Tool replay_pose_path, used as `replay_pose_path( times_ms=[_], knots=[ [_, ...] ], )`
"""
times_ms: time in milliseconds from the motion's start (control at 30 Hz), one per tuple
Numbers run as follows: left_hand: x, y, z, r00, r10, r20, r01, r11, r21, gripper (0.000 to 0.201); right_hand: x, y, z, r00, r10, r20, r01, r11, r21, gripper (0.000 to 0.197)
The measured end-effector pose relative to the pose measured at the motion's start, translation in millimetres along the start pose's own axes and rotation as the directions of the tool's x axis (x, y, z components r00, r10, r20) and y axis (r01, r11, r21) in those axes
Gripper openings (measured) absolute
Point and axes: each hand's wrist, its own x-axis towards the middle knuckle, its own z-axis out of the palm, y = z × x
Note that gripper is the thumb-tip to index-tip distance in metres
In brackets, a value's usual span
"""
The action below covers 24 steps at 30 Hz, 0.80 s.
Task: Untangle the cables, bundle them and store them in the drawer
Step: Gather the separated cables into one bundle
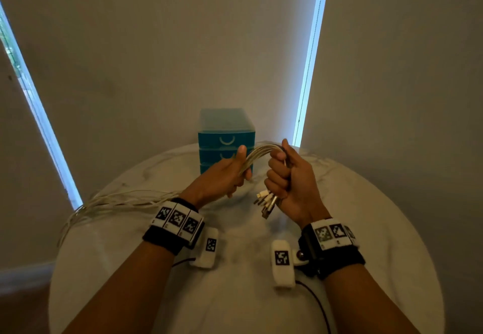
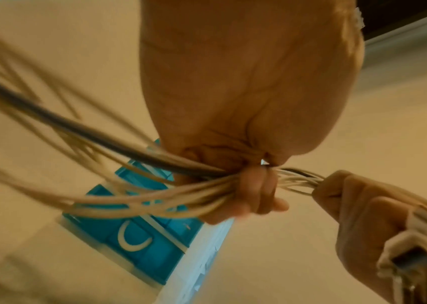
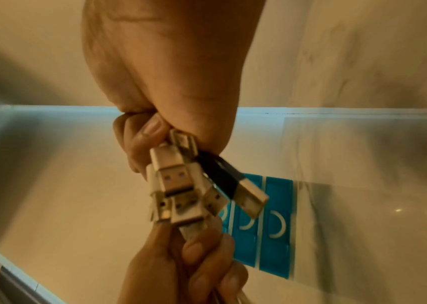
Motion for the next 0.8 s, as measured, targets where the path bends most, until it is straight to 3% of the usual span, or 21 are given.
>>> replay_pose_path(
  times_ms=[167, 300, 567, 700, 800],
  knots=[
    [-0.4, 0.2, 2.2, 0.981, 0.152, -0.119, -0.143, 0.987, 0.078, 0.059, -8.1, 3.3, 1.4, 1.0, -0.018, 0.01, 0.018, 1.0, -0.005, 0.048],
    [4.1, -11.0, -0.8, 0.976, 0.146, -0.164, -0.136, 0.988, 0.068, 0.066, -7.2, 5.8, 1.0, 0.999, 0.02, -0.038, -0.022, 0.998, -0.061, 0.049],
    [6.3, -19.6, -3.5, 0.95, 0.156, -0.27, -0.139, 0.987, 0.08, 0.051, -12.6, 3.4, -2.8, 0.986, 0.165, 0.008, -0.164, 0.984, -0.072, 0.044],
    [2.7, -14.2, -5.4, 0.974, 0.114, -0.195, -0.108, 0.993, 0.041, 0.046, -13.1, 2.0, -3.4, 0.991, 0.13, -0.043, -0.136, 0.971, -0.195, 0.046],
    [0.6, -11.4, -7.0, 0.997, -0.015, -0.07, 0.013, 1.0, -0.024, 0.054, -16.5, 1.6, -4.2, 0.986, 0.154, -0.059, -0.165, 0.941, -0.294, 0.044]
  ],
)
